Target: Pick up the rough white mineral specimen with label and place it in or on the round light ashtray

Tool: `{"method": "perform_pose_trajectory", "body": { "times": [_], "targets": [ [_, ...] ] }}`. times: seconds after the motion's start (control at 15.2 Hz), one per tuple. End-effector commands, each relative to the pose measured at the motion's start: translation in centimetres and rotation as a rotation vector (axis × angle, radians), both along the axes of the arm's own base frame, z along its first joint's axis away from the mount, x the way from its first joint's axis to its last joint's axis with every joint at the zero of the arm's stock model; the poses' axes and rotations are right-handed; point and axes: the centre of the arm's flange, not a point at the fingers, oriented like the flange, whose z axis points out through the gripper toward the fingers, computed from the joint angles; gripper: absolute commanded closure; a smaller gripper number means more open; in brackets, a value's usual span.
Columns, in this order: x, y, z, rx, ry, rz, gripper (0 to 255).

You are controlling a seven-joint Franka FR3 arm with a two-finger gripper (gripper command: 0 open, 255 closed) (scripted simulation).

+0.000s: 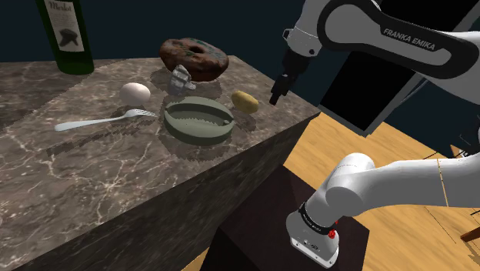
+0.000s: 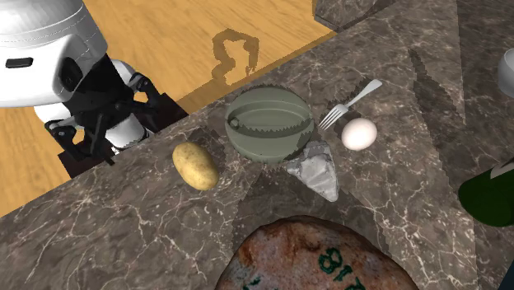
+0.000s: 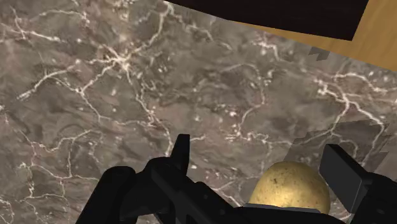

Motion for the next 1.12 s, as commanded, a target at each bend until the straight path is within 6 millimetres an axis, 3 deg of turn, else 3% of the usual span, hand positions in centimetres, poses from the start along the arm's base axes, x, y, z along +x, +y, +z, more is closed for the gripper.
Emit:
{"method": "perform_pose_trajectory", "body": {
  "times": [0.0,1.06],
  "targets": [
    [0.0,0.0,0.0,0.000,0.000,0.000,0],
    [14.6,14.8,1.6,-0.020,-0.081,-0.297,0]
  ]
}}
